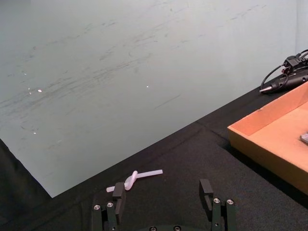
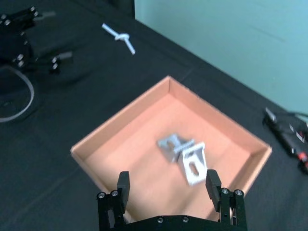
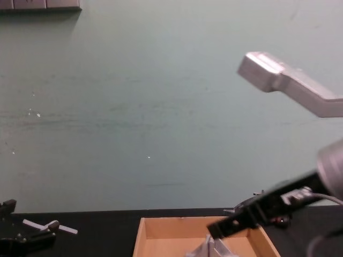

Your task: Use one hand to pick up the angle iron from the table and place it into the box.

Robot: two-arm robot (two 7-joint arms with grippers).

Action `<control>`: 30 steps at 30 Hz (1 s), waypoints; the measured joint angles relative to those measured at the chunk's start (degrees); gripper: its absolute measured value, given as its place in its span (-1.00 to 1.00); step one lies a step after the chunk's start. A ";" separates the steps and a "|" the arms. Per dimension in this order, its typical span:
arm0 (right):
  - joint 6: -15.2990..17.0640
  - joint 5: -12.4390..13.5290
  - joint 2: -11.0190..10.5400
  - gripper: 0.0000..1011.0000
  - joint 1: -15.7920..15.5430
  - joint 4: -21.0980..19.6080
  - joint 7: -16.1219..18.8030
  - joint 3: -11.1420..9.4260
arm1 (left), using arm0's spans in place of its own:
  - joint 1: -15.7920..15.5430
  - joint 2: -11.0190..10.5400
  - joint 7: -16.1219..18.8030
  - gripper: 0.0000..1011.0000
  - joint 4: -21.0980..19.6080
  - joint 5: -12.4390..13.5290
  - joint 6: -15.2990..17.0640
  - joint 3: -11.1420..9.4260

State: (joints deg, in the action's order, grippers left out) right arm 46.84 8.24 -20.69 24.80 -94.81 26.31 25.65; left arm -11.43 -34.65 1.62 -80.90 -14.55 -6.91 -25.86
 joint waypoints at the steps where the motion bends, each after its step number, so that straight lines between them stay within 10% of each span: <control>1: 0.31 0.12 -0.44 0.98 -0.60 -0.82 0.09 -0.26 | 0.00 0.00 0.00 0.99 0.00 0.00 0.00 0.00; 10: 5.70 1.89 -6.95 0.98 -9.17 -10.70 1.06 -4.43 | 0.00 0.00 0.00 0.99 0.00 0.00 0.00 0.00; 30: 9.98 5.03 -12.95 0.98 -17.09 -19.98 2.47 -8.36 | 0.00 0.00 0.00 0.99 0.00 0.00 0.00 0.00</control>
State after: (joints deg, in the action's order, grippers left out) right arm 56.82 13.27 -33.64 7.71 -114.79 28.78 17.30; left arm -11.43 -34.65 1.62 -80.90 -14.55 -6.91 -25.86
